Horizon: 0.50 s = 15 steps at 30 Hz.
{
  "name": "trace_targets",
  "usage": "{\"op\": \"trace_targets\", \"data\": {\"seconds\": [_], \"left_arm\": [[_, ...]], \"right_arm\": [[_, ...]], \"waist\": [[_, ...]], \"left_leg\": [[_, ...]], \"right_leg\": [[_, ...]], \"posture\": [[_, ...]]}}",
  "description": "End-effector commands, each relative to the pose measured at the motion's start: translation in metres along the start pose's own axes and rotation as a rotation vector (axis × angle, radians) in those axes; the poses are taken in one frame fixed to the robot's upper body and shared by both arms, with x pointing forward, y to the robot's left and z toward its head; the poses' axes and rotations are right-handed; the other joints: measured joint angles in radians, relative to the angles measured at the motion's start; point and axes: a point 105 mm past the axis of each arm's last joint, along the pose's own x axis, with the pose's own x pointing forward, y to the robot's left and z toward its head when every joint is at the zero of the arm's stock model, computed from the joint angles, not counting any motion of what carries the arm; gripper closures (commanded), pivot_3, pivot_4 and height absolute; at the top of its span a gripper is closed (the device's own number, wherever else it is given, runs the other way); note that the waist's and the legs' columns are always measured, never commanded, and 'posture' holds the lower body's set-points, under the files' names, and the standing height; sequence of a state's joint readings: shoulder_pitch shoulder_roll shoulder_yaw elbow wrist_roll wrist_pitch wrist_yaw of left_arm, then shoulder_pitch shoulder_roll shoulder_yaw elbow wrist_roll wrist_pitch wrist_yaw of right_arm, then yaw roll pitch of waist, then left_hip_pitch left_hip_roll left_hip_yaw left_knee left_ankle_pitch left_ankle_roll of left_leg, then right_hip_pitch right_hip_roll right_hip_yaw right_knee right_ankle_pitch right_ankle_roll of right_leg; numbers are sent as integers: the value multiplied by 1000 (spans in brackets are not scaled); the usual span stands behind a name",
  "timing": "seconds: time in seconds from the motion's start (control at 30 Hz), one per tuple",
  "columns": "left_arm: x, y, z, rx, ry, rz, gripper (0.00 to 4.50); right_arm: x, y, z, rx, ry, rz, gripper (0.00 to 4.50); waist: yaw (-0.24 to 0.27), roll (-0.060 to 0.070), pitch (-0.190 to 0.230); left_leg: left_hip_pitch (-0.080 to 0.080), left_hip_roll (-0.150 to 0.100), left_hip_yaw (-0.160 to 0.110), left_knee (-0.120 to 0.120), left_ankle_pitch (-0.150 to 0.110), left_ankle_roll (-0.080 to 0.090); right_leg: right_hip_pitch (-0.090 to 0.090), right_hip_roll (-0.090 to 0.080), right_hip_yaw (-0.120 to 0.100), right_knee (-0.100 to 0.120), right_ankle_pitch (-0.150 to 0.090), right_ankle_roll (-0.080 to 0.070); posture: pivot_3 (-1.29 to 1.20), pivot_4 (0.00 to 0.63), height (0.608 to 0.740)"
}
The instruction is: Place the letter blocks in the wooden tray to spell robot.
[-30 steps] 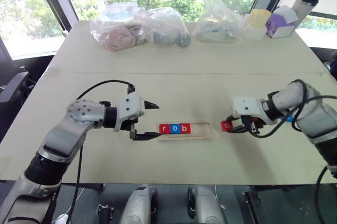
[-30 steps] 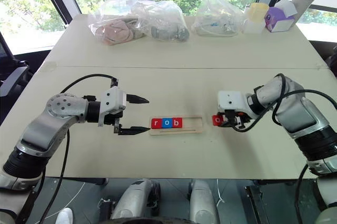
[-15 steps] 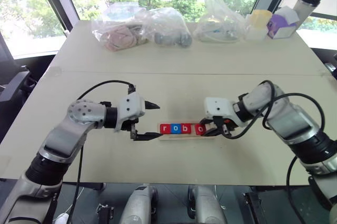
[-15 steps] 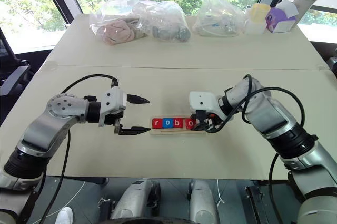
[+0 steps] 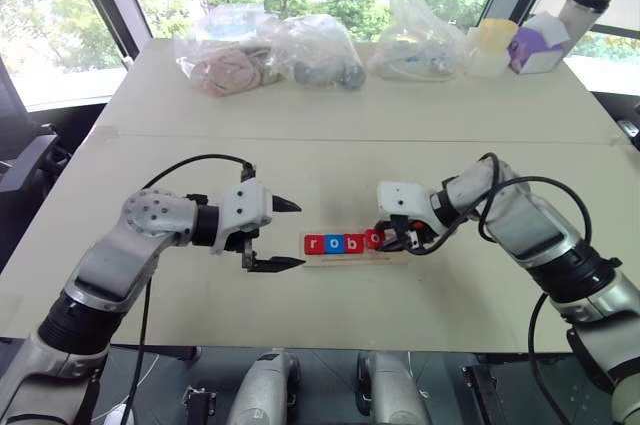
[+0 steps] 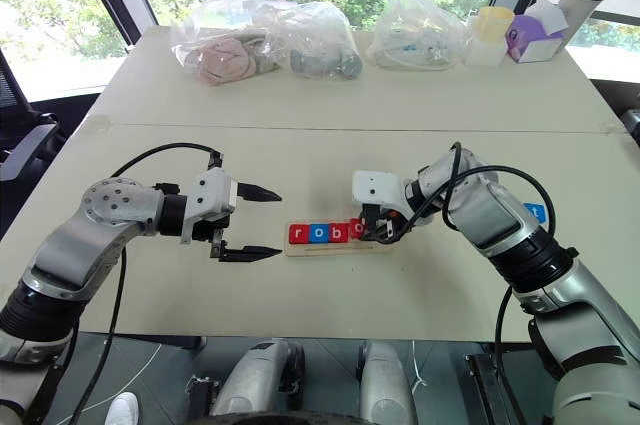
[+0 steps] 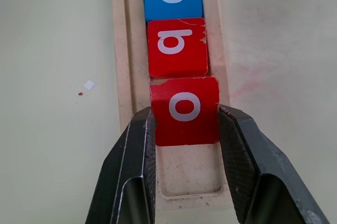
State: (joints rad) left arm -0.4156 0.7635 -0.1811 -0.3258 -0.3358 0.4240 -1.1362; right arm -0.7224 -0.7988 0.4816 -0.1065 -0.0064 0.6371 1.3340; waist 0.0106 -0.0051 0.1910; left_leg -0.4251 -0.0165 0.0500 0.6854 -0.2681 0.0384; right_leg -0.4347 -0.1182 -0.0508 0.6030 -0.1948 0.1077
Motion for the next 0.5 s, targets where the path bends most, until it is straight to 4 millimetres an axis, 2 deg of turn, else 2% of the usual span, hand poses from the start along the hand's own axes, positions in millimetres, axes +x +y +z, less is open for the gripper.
{"op": "trace_targets", "data": {"seconds": [0.03,0.27,0.47,0.5], "left_arm": [[-1,0,11,57,-13,4,0],[-1,1,12,58,-15,12,0],[0,2,12,57,-16,17,0],[0,2,12,57,-16,18,0]], "right_arm": [[-5,-4,8,-45,-3,-17,3391],[-2,-2,10,-53,-3,-11,3391],[-2,-5,10,-57,3,-20,332],[-3,-5,10,-60,3,-22,14]], "waist": [[0,0,0],[0,0,0],[1,0,0],[1,0,0]], "left_leg": [[0,0,0,0,0,0],[0,0,0,0,0,0],[0,0,0,0,0,0],[0,0,0,0,0,0]], "right_leg": [[0,0,0,0,0,0],[0,0,0,0,0,0],[0,0,0,1,0,0],[0,0,0,1,0,0]], "posture": [[0,150,740],[0,150,740],[0,150,740],[0,150,740]]}}
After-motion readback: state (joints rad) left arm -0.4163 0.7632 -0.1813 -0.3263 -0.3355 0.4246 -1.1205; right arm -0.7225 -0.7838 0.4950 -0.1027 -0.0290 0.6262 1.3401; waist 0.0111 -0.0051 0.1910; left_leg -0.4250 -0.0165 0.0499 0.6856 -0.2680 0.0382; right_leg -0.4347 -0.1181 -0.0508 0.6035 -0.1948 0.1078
